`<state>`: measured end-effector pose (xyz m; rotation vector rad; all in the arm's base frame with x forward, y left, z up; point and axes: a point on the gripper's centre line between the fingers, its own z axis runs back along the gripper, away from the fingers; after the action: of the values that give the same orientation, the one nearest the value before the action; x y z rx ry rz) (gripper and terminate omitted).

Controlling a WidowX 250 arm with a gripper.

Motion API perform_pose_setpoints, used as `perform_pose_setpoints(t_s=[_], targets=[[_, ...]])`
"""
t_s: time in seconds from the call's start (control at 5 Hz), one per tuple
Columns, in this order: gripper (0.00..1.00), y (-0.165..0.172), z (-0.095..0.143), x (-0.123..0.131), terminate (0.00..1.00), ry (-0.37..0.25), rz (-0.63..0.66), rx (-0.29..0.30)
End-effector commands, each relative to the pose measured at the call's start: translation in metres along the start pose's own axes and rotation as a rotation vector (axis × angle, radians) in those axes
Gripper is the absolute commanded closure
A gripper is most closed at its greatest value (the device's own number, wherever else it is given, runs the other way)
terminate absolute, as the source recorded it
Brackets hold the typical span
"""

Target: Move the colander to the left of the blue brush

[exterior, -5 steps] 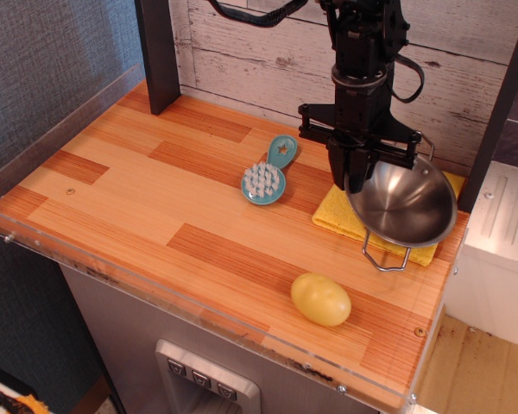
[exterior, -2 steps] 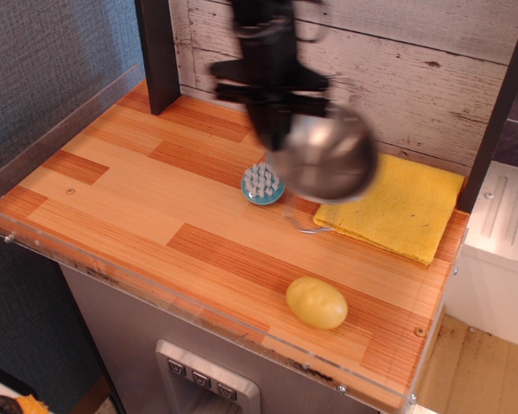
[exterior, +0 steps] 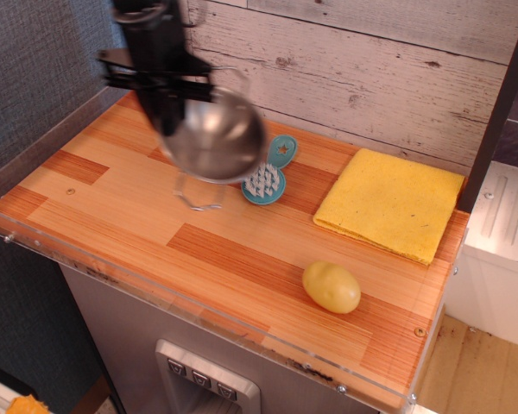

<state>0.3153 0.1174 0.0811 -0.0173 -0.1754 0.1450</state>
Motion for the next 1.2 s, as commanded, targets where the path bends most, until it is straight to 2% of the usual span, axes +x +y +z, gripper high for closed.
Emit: perform_pose_setpoints(t_s=[0.0, 0.2, 0.6, 0.8, 1.0], targets=[[1.0, 0.049, 0.009, 0.035, 0.0, -0.027, 0.044, 0.04], [1.0, 0.057, 0.0, 0.041, 0.0, -0.004, 0.041, 0.051], [1.0, 0.053, -0.018, 0.031, 0.0, 0.068, 0.032, 0.049], [0.0, 0.056, -0.025, 0.027, 0.0, 0.1, 0.041, 0.049], [0.0, 0.058, -0.027, 0.024, 0.0, 0.113, 0.043, 0.043]])
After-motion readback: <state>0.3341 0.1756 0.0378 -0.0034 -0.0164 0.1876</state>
